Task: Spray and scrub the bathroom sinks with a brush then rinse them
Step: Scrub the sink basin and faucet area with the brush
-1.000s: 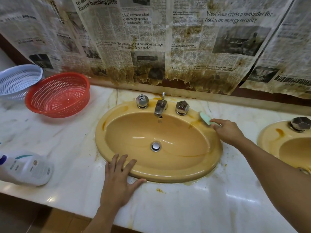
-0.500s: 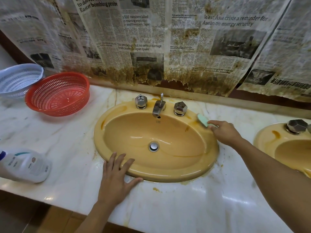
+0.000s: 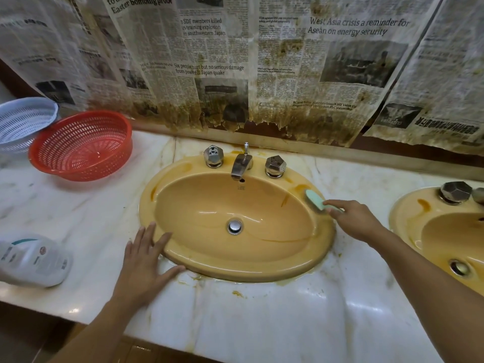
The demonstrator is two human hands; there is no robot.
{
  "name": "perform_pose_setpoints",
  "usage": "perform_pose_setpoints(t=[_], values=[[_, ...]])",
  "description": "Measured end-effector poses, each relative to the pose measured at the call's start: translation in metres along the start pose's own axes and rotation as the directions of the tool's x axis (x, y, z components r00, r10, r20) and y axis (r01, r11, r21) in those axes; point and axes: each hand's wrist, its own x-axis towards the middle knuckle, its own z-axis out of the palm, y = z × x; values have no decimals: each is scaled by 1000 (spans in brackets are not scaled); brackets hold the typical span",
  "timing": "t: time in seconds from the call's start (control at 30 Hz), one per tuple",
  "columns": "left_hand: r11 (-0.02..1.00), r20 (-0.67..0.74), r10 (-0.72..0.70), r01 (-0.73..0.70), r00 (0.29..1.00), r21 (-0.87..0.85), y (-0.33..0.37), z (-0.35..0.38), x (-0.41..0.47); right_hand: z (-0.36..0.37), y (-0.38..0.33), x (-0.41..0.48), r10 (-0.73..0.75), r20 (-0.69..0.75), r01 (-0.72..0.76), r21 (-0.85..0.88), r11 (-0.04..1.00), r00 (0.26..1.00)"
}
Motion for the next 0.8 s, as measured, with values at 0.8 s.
perform_pose_setpoints(t=[0.8], values=[[1000,-22,-11,10,1000,-21,-5,5,1,11,-68,48,-161,115,173,-98,980,980]])
